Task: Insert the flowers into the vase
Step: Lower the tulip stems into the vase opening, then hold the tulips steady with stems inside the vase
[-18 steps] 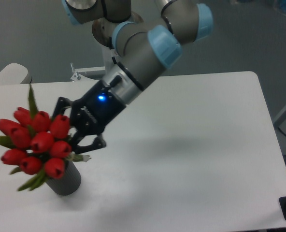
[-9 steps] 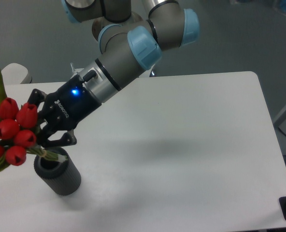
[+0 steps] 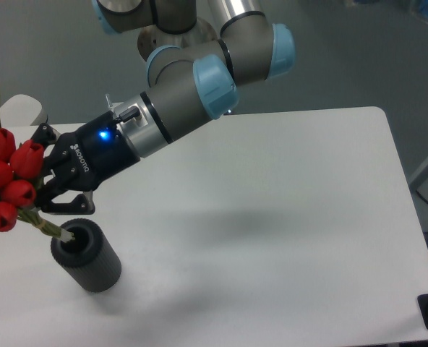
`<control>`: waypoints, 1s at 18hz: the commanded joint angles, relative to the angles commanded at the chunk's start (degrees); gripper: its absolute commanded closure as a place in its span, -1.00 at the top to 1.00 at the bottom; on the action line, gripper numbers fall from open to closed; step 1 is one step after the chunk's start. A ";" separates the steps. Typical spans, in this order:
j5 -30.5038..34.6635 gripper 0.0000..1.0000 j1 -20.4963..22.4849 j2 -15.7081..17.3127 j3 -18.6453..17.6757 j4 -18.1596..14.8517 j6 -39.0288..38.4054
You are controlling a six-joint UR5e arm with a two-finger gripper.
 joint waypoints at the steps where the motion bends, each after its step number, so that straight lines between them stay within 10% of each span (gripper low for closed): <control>1: 0.00 -0.38 0.00 0.00 -0.17 0.00 0.70; 18: 0.18 -0.38 -0.09 0.61 -4.92 0.00 8.43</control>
